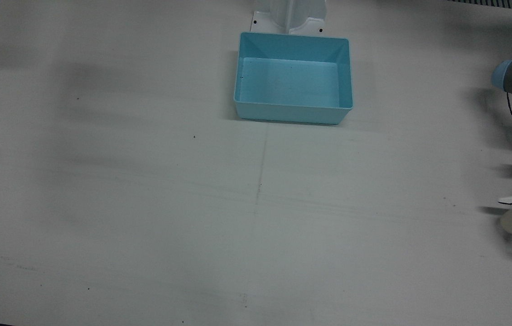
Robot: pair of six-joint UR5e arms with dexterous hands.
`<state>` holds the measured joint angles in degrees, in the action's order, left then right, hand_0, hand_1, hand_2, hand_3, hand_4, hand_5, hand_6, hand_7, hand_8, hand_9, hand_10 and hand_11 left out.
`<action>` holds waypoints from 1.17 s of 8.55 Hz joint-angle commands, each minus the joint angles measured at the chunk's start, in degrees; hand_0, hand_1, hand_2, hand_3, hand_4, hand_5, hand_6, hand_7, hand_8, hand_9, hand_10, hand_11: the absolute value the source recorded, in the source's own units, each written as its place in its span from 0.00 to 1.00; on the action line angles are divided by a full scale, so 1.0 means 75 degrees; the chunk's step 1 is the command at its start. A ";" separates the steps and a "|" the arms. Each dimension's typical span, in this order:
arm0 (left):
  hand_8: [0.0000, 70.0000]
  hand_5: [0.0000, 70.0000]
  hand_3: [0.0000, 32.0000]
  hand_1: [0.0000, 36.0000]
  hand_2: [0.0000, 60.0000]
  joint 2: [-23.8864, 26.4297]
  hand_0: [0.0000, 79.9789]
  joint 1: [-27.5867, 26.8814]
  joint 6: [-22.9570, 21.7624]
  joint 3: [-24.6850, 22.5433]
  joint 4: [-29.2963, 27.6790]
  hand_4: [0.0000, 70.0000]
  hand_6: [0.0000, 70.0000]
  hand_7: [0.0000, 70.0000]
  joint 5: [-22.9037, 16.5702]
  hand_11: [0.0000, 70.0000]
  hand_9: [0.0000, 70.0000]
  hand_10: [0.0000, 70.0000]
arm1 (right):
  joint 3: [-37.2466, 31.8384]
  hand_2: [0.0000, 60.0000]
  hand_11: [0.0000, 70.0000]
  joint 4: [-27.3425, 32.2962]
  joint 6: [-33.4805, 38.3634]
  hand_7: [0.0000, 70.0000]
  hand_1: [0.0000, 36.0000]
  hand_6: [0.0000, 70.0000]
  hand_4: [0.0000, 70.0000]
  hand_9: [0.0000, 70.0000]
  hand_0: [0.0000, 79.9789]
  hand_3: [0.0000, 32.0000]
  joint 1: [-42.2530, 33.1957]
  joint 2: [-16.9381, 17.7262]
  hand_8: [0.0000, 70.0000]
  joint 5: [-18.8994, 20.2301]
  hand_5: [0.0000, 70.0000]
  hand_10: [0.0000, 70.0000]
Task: Pour water
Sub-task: 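Carry the held cup upright toward the table center with the left hand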
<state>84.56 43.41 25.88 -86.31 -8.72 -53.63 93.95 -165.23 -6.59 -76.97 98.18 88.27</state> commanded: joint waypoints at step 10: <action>0.04 0.97 0.00 1.00 0.88 0.0677 0.80 -0.0479 -0.0075 -0.3058 0.3365 0.43 0.10 0.12 -0.0126 0.10 0.02 0.04 | -0.1632 0.00 0.11 0.2207 0.0187 0.21 0.27 0.11 0.29 0.14 0.60 0.00 -0.0542 0.0492 0.13 -0.0004 0.28 0.07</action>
<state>87.29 40.57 25.30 -108.66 13.94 -54.59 90.87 -159.35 -5.20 -80.31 101.31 88.41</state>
